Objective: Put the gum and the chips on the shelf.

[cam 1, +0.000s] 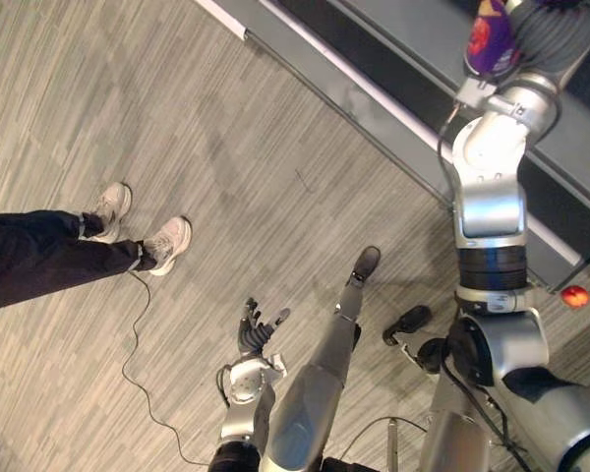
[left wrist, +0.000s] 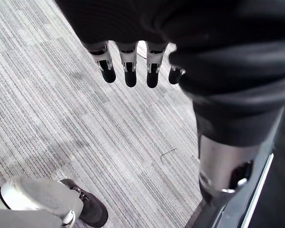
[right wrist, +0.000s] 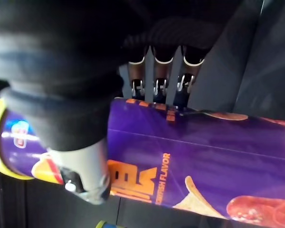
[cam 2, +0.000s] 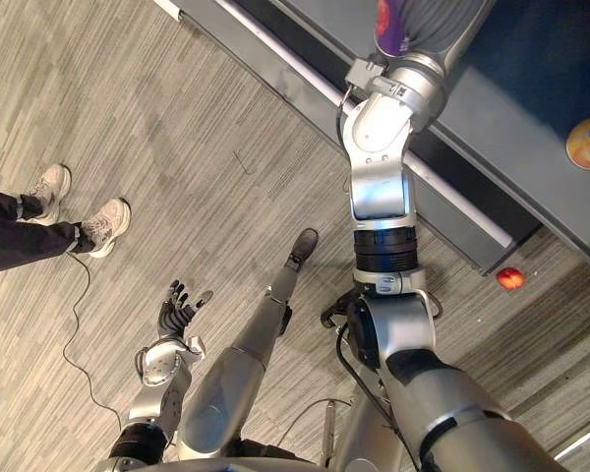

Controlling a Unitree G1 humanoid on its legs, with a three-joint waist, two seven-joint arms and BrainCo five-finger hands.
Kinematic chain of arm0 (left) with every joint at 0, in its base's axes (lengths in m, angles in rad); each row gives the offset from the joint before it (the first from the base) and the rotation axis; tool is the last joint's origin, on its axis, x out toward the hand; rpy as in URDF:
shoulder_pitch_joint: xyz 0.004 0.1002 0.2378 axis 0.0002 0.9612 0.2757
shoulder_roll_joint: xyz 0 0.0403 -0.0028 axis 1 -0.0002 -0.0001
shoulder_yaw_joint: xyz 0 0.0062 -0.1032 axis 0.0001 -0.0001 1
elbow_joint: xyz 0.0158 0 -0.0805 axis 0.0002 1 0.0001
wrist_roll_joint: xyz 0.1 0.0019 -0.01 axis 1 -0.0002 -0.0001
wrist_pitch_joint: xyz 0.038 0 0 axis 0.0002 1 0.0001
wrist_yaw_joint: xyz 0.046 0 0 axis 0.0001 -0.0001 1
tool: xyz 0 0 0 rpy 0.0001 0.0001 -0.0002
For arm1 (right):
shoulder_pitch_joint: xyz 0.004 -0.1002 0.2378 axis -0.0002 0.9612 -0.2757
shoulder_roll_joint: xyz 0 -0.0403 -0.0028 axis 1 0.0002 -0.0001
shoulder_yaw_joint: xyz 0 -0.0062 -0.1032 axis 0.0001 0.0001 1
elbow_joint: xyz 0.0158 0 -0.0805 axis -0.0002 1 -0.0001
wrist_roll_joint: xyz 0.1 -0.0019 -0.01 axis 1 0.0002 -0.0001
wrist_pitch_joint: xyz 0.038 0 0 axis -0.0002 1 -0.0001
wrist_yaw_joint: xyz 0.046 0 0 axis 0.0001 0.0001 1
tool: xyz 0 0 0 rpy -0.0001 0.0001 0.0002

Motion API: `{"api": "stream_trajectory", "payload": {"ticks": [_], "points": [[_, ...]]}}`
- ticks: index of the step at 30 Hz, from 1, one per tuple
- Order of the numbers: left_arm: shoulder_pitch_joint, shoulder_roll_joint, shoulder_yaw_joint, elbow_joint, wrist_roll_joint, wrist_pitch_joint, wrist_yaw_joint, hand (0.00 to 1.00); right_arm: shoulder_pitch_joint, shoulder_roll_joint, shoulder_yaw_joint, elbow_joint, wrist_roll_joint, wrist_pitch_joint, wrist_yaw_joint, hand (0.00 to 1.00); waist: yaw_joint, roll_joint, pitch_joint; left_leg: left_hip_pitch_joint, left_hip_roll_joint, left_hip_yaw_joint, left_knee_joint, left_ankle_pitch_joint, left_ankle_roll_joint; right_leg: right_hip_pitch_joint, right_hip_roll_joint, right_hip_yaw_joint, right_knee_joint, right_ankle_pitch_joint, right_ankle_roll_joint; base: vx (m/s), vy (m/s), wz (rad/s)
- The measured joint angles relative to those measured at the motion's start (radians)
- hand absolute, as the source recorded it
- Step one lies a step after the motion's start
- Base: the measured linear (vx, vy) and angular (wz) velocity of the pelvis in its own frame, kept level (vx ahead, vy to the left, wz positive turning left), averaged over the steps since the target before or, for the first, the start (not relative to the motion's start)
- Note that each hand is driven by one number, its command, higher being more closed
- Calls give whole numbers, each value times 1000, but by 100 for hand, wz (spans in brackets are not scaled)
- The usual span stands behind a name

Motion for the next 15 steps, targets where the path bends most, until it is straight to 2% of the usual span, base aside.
{"api": "stream_trajectory", "payload": {"ticks": [6, 7, 15], "points": [[2, 1, 0, -17, 0, 0, 0, 0, -9, -8, -25, 0, 0, 1, -19, 100, 3, 8, -3, -6, -12, -14, -1, 1, 3, -8, -13, 0, 14, -17, 2, -30, -51, 11], [3, 1, 0, -19, 0, 0, 0, 0, -11, -9, -25, -1, 0, 1, -19, 0, 3, 8, -3, -11, -12, -14, -1, 2, 3, -14, -14, 0, 17, -17, 2, -41, -59, 2], [5, 1, 0, -18, 0, 0, -1, 0, -45, -46, -26, -2, 2, 0, -33, 0, 5, 11, -2, -16, -14, -14, 2, 4, 2, -22, -16, 3, 24, -17, 2, -36, -46, 0]]}}
